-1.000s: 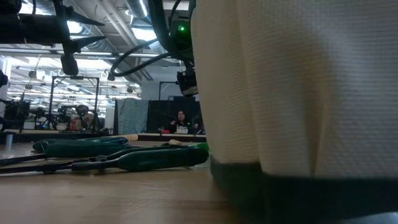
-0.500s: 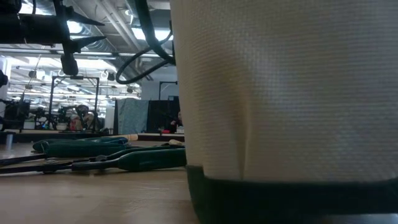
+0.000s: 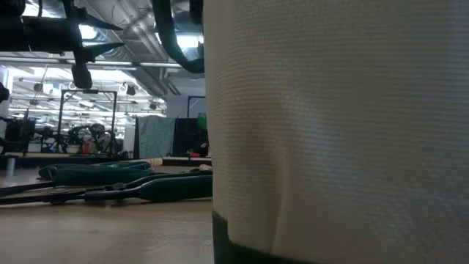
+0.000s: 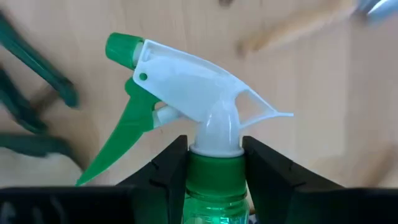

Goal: Pick & Place Garden tools in Gardening bag
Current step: Put the left green spray bottle into the gardening bag

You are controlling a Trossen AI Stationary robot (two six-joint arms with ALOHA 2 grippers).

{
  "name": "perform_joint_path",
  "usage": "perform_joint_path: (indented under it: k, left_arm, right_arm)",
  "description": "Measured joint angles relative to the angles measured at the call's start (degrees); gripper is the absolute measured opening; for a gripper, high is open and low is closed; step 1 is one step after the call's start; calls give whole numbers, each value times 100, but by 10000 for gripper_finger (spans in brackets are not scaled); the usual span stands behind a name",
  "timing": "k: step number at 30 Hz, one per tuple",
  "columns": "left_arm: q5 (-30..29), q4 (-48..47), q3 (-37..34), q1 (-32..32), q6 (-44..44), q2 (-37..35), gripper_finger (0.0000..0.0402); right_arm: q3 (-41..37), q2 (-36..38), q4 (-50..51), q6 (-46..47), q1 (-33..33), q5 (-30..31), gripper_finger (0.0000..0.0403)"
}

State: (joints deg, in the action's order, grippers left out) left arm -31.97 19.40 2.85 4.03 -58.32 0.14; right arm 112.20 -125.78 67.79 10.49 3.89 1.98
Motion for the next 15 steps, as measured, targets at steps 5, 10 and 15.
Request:
perform_joint_path:
  k: [5,10,15]
  left_arm:
    - [2,-1,0,-1,-95,2,118]
    - [61,0,0,-17,-110,0,118]
    - [213,2,0,-17,-195,0,118]
  right_arm:
    - [782,0,472,73,-3,-4,140]
    - [1711,0,907,354,-8,-8,140]
    - [2095,318,436,986,13,-436,140]
